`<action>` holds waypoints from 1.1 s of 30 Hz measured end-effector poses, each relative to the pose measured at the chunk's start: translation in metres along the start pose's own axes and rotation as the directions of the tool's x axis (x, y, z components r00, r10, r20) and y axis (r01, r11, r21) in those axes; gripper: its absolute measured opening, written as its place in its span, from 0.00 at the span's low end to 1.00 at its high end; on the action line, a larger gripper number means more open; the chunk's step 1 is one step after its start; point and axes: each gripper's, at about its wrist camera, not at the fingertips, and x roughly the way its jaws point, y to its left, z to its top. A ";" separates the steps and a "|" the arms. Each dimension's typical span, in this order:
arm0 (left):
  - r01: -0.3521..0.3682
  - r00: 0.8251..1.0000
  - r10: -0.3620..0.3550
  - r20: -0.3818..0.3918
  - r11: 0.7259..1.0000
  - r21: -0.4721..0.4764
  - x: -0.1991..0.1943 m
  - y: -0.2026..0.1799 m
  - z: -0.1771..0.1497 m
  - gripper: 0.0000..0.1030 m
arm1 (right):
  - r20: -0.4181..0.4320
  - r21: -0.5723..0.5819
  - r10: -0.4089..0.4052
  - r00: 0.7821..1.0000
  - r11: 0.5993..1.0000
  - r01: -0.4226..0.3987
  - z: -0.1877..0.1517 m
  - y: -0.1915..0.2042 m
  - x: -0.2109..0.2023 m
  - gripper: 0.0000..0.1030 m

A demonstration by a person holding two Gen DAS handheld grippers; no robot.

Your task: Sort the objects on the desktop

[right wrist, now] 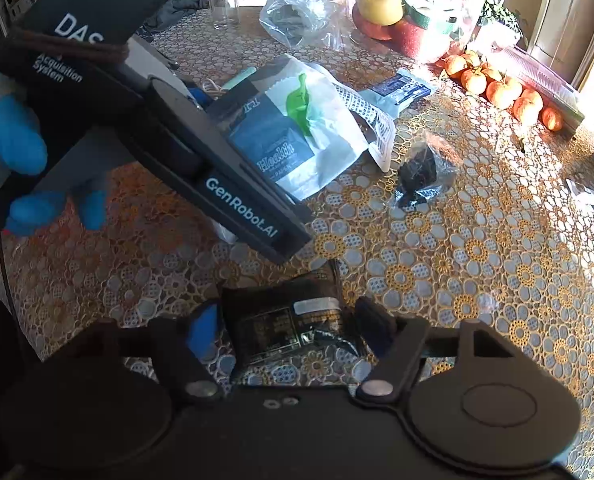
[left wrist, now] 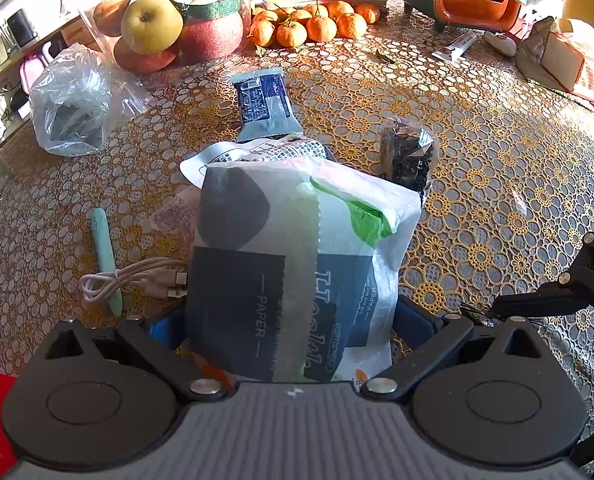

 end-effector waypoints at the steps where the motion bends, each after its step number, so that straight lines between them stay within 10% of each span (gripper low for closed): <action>1: -0.009 1.000 0.009 0.002 1.000 0.003 -0.001 -0.001 0.000 0.99 | 0.000 -0.003 -0.003 1.000 1.000 0.003 0.000 0.000 0.000 0.68; 19: -0.019 1.000 0.018 -0.007 1.000 -0.006 -0.023 0.000 -0.005 0.72 | 0.001 -0.013 -0.007 1.000 1.000 0.007 -0.002 0.008 -0.013 0.54; 33: -0.002 1.000 0.002 -0.009 0.999 -0.032 -0.071 0.007 -0.022 0.72 | 0.023 -0.030 -0.029 0.999 0.999 0.030 -0.001 0.025 -0.045 0.54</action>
